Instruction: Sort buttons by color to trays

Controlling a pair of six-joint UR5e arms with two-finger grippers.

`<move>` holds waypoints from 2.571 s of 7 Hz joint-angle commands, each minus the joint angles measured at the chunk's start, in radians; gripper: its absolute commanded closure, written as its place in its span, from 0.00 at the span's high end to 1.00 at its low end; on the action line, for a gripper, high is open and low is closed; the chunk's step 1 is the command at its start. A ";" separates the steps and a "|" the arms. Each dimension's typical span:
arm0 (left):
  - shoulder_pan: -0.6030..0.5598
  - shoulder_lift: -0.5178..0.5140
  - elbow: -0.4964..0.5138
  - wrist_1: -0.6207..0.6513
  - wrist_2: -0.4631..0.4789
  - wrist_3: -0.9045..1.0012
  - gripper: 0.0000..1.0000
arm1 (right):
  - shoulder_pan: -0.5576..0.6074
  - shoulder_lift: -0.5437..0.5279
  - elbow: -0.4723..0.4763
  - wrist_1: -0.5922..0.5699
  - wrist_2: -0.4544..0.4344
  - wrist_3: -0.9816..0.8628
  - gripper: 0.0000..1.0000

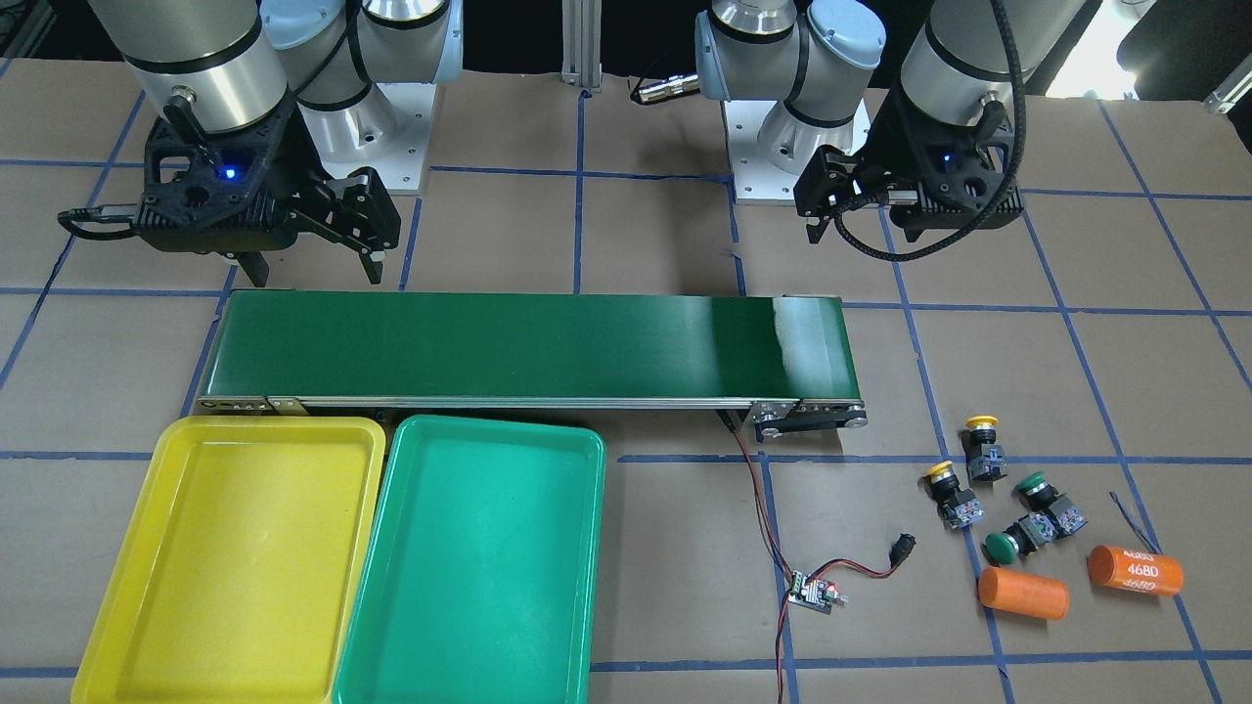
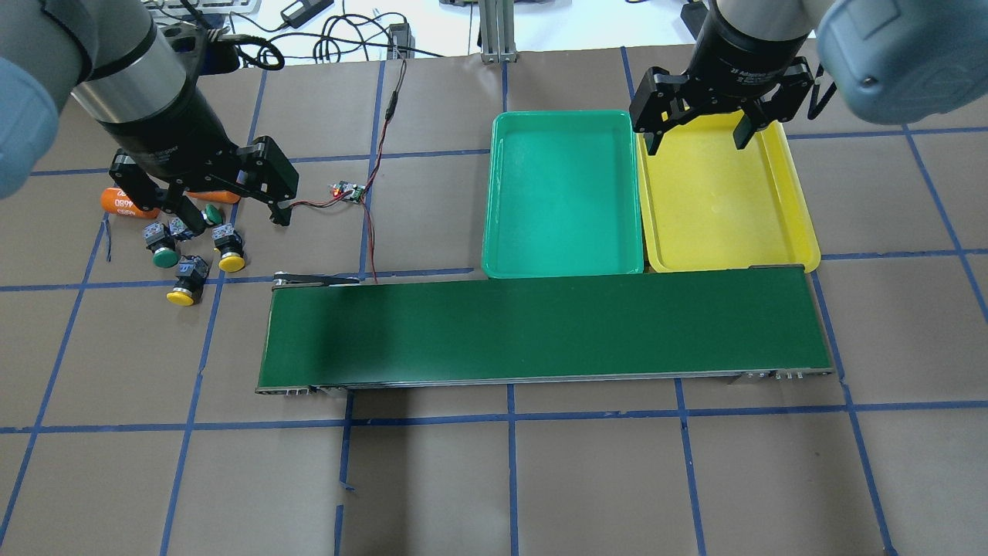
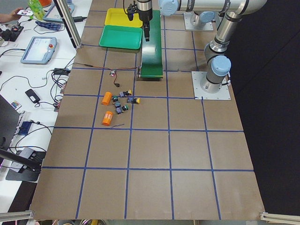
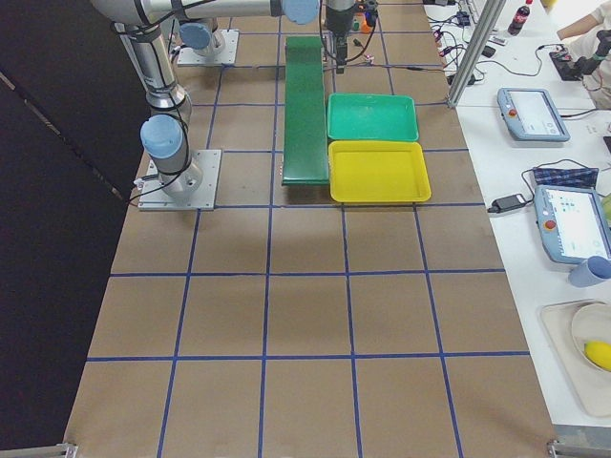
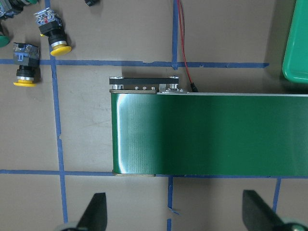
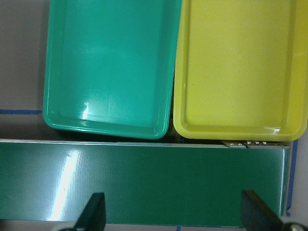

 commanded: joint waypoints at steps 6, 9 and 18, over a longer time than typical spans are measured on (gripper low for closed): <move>0.006 0.002 -0.004 0.001 0.000 0.014 1.00 | -0.003 0.002 0.002 0.002 -0.002 0.000 1.00; 0.003 0.004 -0.027 0.004 0.000 0.016 1.00 | -0.005 0.002 0.002 0.001 -0.002 -0.001 1.00; 0.005 0.007 -0.027 0.007 0.000 0.013 1.00 | -0.003 0.000 0.002 -0.001 -0.002 -0.001 1.00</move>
